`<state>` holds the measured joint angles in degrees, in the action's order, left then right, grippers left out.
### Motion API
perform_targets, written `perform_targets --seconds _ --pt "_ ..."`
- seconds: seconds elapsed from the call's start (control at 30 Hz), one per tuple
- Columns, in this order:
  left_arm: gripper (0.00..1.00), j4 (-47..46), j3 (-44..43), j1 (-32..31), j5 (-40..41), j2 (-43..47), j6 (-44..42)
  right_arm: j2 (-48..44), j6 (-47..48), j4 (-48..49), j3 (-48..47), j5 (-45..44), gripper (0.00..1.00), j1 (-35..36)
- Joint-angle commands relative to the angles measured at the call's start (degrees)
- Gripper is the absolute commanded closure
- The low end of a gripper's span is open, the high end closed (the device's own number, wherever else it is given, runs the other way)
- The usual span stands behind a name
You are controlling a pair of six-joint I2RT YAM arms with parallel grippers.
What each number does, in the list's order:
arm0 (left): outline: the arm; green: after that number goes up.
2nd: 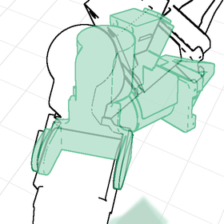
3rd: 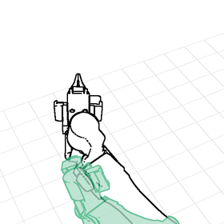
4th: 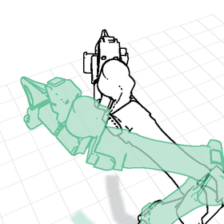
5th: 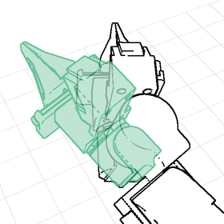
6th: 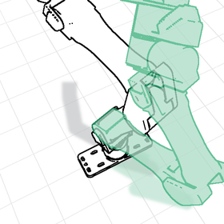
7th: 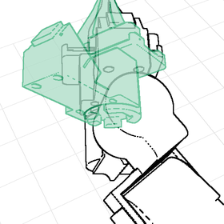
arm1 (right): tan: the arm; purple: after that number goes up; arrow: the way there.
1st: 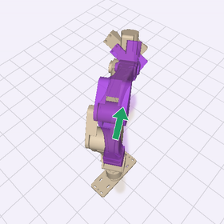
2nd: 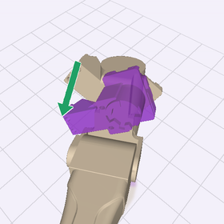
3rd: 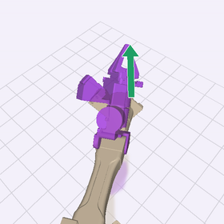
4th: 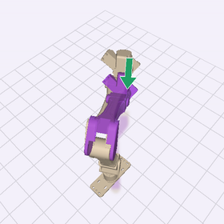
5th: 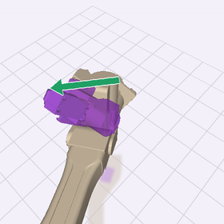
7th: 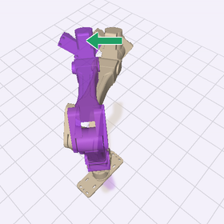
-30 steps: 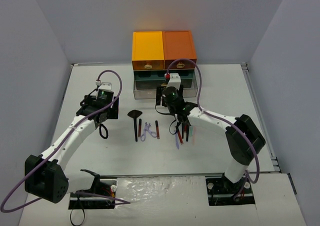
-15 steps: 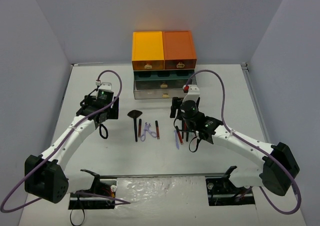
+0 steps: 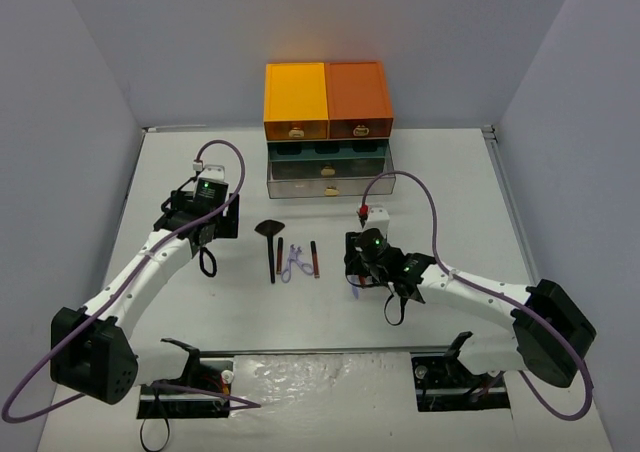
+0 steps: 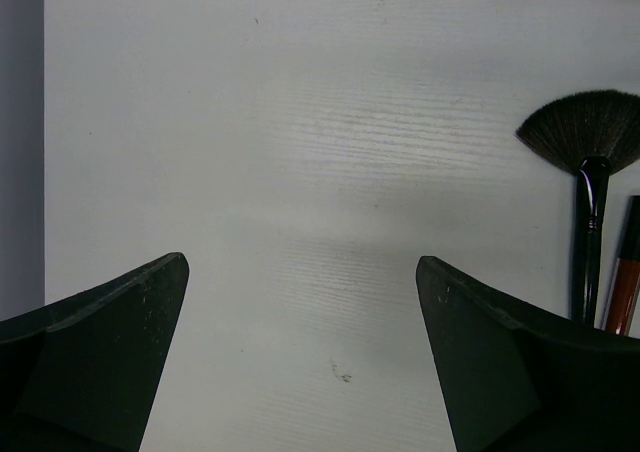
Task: Organize the makeup
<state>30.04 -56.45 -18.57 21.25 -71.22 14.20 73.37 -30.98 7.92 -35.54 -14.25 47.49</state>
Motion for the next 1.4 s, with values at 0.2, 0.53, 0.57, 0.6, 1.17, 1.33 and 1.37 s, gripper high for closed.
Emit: perform_targets --seconds 0.2,0.53,0.57,0.6,1.17,1.33,1.37 --pt "0.03 -2.4 -2.4 0.4 0.6 -0.3 0.9 4.2 -4.1 2.3 0.2 -5.5 0.59 0.8" --pt "0.03 -2.3 -2.6 0.4 -0.1 -0.5 1.0 7.9 -4.3 2.8 -1.0 -4.5 0.63 -4.4" --pt "0.03 -2.3 -2.6 0.4 -0.1 -0.5 1.1 8.3 -4.6 2.8 -1.0 -4.4 0.64 -4.8" --pt "0.03 -2.3 -2.6 0.4 -0.1 -0.4 1.0 8.6 -4.9 3.0 -1.0 -4.2 0.64 -5.2" --pt "0.03 -2.3 -2.8 0.4 -0.9 -1.2 1.1 13.1 -6.5 5.2 -0.6 -2.4 0.81 -6.0" --pt "0.03 -2.3 -2.9 0.4 -1.0 -1.5 1.1 13.7 -8.3 3.3 -0.4 -2.7 0.82 -5.2" --pt "0.03 -2.2 -3.0 0.4 -1.0 -1.5 1.1 13.8 -8.5 2.8 -0.4 -2.8 0.82 -5.0"
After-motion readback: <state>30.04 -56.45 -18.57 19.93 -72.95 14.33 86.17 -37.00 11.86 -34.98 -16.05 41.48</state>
